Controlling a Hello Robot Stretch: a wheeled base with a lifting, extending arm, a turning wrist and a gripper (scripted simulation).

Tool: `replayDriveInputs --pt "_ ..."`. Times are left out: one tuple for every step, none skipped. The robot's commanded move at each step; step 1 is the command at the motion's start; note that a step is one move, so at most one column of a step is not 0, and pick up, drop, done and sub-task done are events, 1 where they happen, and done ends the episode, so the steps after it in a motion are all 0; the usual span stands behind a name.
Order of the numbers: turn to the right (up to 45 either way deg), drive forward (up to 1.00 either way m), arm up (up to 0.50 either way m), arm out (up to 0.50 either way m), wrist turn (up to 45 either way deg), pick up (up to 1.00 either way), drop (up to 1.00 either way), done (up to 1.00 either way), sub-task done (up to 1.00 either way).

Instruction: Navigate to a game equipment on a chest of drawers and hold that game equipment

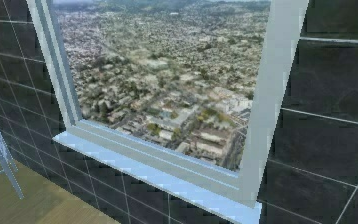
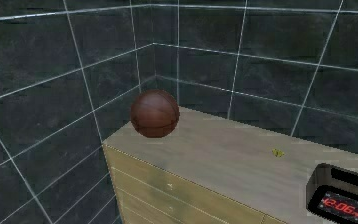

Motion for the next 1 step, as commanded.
replayDriveInputs --pt "0.0 0.00 0.38 0.00 0.0 0.00 0.00 0.00 0.00"
